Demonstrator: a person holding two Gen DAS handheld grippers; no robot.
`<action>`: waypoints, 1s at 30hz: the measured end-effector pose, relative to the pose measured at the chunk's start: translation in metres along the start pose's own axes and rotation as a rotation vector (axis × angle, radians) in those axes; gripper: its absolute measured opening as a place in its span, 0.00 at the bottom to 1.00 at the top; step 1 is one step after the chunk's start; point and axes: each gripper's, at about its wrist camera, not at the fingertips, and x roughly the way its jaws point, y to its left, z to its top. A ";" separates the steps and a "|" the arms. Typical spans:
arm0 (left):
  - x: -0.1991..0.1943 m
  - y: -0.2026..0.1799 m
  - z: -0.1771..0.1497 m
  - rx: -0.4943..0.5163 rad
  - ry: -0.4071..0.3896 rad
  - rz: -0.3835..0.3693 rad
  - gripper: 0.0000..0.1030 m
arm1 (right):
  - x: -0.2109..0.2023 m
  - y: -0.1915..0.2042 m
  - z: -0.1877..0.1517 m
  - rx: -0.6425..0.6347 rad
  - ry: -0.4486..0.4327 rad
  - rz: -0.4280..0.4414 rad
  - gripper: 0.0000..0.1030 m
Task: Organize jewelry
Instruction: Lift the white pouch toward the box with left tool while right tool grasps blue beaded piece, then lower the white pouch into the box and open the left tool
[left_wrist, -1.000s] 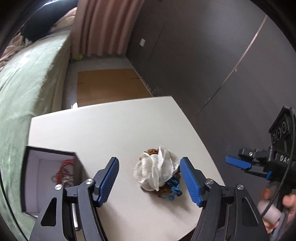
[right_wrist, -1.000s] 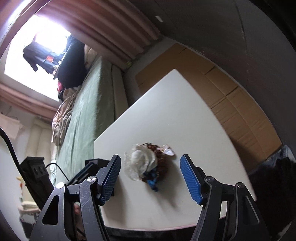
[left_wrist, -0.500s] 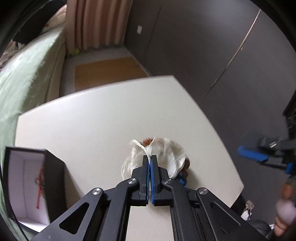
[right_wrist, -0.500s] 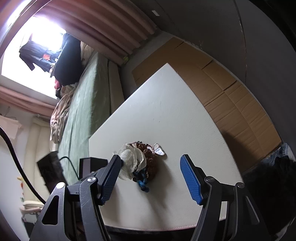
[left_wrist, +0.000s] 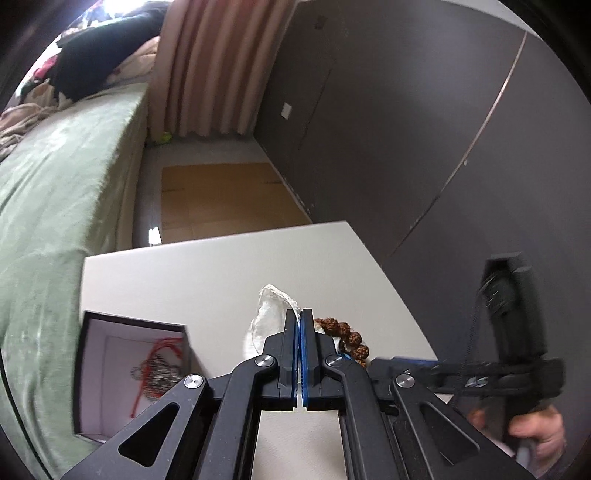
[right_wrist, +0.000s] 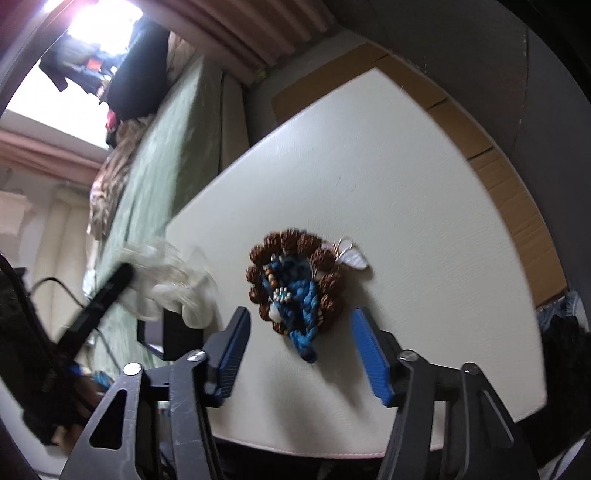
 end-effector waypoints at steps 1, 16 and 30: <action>-0.004 0.003 0.001 -0.007 -0.007 0.003 0.00 | 0.004 0.002 0.000 -0.003 0.012 -0.003 0.51; -0.062 0.045 -0.007 -0.063 -0.076 0.035 0.00 | 0.013 0.023 -0.015 -0.038 0.024 0.004 0.10; -0.064 0.088 -0.015 -0.133 -0.055 0.103 0.00 | -0.044 0.075 -0.016 -0.148 -0.213 0.243 0.10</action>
